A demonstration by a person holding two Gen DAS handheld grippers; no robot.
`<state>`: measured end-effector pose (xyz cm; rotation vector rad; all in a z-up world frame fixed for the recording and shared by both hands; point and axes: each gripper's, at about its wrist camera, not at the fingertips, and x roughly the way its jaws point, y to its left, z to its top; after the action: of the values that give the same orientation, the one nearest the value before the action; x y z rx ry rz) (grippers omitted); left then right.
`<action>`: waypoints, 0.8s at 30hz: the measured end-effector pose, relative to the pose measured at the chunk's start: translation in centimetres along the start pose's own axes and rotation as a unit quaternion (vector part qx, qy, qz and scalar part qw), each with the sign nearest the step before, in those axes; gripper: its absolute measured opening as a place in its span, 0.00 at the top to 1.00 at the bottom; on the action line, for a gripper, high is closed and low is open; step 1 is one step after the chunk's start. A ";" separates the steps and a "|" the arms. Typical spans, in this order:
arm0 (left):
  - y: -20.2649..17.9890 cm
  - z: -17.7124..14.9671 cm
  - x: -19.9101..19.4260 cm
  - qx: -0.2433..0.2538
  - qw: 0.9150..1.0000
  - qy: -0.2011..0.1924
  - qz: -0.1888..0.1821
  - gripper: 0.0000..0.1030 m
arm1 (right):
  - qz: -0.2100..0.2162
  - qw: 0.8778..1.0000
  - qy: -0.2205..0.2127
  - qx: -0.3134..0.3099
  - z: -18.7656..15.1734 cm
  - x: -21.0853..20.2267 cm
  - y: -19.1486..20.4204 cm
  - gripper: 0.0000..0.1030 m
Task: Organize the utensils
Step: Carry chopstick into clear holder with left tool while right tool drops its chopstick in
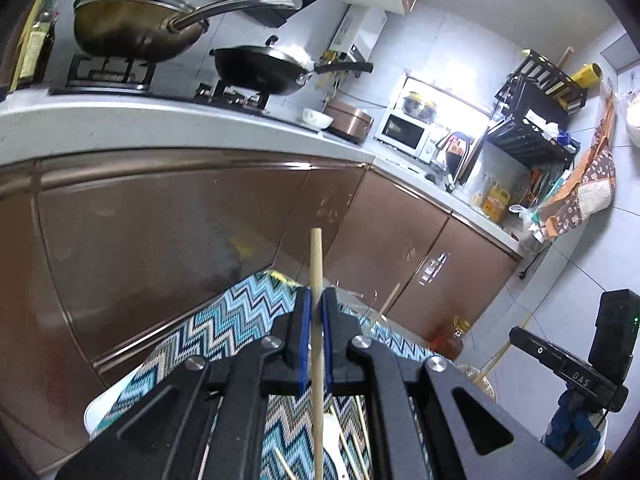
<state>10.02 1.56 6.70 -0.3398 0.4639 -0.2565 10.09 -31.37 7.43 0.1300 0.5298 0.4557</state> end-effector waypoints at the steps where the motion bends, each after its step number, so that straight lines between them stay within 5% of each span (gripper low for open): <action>1: -0.2 0.2 0.3 0.003 1.000 -0.003 0.000 0.95 | 0.002 1.000 -0.003 -0.001 0.3 0.1 0.0 0.95; 24: -3.4 4.5 8.4 -0.005 0.996 -0.078 -0.036 0.95 | 0.033 0.998 -0.054 -0.002 5.2 4.7 -3.1 0.95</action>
<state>18.90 -3.06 8.45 -0.3847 0.2986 -0.2958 17.58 -32.05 8.95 0.1674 0.4187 0.5112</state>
